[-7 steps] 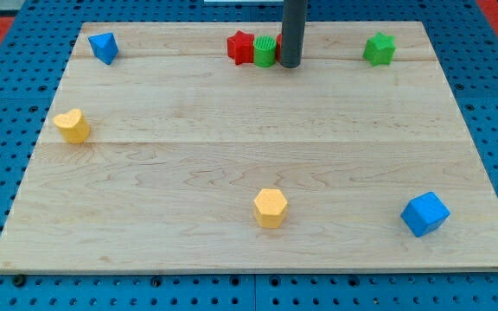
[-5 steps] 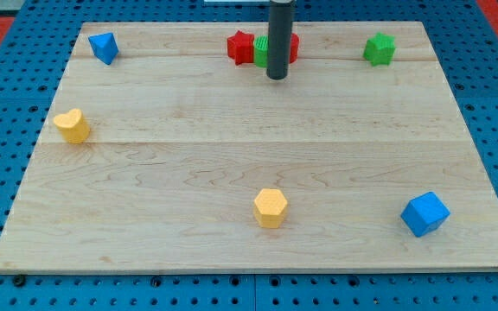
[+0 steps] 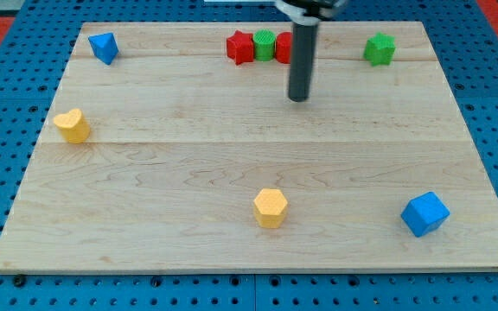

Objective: Push the green star into the red circle

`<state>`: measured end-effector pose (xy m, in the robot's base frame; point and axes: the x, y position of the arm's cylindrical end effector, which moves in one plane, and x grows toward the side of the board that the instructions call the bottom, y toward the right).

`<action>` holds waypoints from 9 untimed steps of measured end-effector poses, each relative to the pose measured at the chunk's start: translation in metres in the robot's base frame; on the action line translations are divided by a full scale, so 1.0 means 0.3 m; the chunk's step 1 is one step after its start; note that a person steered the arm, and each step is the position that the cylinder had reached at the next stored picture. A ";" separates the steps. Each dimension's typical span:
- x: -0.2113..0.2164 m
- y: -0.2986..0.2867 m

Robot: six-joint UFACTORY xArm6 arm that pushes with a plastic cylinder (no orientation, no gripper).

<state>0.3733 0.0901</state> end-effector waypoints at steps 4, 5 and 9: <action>-0.213 0.682; -0.227 0.463; -0.162 0.528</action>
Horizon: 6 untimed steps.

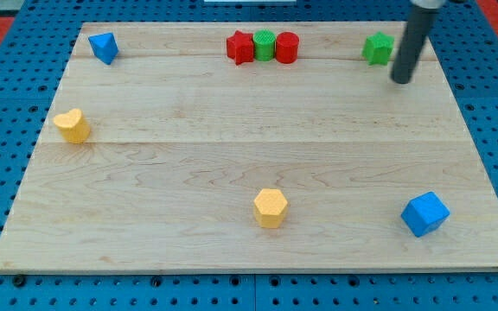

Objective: Push the green star into the red circle

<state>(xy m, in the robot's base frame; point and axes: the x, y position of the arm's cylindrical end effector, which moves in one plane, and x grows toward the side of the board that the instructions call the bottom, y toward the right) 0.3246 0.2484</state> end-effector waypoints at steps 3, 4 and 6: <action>-0.276 -0.175; -0.291 -0.344; -0.151 -0.096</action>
<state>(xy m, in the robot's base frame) 0.2794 0.2197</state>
